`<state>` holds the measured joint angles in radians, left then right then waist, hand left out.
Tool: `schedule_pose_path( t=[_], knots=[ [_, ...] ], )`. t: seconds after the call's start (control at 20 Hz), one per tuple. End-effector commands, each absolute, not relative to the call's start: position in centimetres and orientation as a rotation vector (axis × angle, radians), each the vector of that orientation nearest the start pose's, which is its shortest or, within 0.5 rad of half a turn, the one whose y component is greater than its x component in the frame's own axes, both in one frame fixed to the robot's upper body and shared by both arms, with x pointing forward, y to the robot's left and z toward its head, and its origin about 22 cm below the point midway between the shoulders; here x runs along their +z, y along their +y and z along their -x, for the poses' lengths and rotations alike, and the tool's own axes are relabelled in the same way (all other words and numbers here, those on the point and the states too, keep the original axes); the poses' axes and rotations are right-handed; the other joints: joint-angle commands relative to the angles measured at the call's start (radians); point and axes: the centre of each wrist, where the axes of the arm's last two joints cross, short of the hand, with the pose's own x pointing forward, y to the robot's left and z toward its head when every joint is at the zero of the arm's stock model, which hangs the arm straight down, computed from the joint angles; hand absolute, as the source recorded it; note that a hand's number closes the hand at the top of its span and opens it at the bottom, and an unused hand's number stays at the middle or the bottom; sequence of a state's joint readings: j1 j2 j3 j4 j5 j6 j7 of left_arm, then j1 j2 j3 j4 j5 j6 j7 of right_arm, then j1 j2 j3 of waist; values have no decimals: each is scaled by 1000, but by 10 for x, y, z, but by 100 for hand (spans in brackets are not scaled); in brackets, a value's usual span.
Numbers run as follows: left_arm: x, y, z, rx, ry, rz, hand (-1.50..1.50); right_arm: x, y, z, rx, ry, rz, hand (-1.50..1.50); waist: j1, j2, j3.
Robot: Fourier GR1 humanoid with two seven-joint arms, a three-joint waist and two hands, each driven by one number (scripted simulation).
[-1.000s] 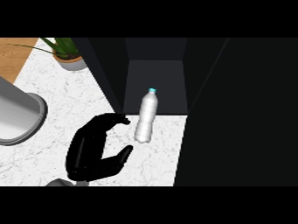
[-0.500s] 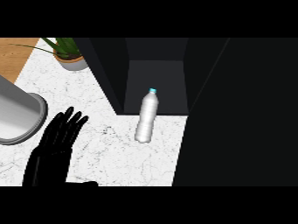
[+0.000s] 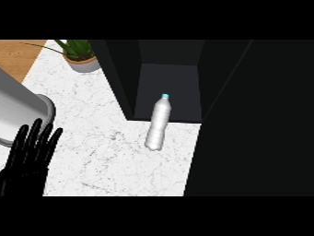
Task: Pick up the bottled water, place it into the cabinet and close the cabinet
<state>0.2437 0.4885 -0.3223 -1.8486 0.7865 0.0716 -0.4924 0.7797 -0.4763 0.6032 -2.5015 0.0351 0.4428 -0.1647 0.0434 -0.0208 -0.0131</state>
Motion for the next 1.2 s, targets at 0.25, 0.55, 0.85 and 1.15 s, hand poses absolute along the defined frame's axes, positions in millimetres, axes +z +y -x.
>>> schedule_pose_path(
  t=[0.25, 0.55, 0.85, 1.15],
  knots=[
    [40, 302, -160, 220, -1856, 436, -150, 147, -169, -36, 635, -1678, -954, 150, 37, 21, -1],
    [48, 314, -153, 171, -1861, 487, -150, 139, -164, -44, 683, -1642, -977, 150, 99, 29, -2],
    [48, 319, -155, 159, -1855, 523, -150, 132, -161, -58, 753, -1628, -951, 150, 131, 51, -4],
    [55, 327, -156, 106, -1858, 534, -150, 135, -163, -67, 845, -1630, -914, 150, 162, 52, -8]
  ],
)
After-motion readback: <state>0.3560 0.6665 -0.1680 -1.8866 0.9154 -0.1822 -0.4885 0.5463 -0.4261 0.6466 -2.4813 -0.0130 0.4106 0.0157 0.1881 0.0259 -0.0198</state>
